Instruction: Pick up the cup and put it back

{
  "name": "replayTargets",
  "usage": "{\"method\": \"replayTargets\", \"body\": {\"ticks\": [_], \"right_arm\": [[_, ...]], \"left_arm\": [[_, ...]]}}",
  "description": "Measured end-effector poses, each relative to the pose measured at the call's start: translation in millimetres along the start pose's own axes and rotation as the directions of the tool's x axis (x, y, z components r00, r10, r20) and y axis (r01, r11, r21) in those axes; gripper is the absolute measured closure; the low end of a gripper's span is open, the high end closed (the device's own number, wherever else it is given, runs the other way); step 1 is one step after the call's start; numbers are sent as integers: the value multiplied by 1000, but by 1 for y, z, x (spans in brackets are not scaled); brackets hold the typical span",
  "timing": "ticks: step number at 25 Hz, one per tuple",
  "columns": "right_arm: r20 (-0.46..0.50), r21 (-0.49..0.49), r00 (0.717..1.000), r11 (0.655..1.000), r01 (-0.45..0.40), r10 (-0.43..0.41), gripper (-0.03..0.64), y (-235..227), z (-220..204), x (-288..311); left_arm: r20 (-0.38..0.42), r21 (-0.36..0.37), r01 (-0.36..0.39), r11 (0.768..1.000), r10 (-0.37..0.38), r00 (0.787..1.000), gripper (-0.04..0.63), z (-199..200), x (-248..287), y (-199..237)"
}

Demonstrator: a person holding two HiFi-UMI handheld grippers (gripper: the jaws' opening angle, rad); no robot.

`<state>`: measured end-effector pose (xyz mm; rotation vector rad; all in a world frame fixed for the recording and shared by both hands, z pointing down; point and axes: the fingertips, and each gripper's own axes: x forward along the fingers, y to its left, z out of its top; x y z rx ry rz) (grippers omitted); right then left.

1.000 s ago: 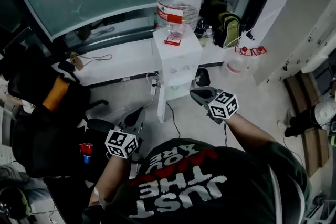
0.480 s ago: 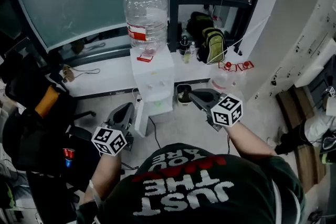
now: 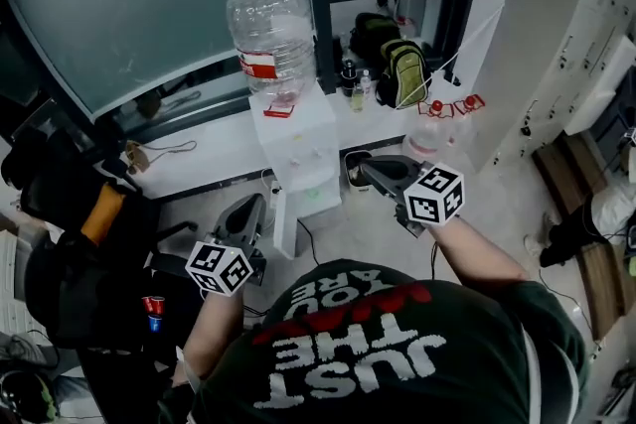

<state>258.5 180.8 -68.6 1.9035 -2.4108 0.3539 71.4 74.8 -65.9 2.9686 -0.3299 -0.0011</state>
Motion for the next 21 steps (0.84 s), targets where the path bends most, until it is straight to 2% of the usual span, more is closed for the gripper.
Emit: {"method": "replayTargets", "body": {"ticks": [10,21], "right_arm": [[-40,-40,999,999,-2,1,584,11,-1,18],[-59,-45,998,999,-16,13,584,10,-7,16]], "left_arm": [[15,-40,-25,999,26,1000,588,-7,-17,19],[18,-55,-13,998,14,1000,588,-12,-12,10]]}}
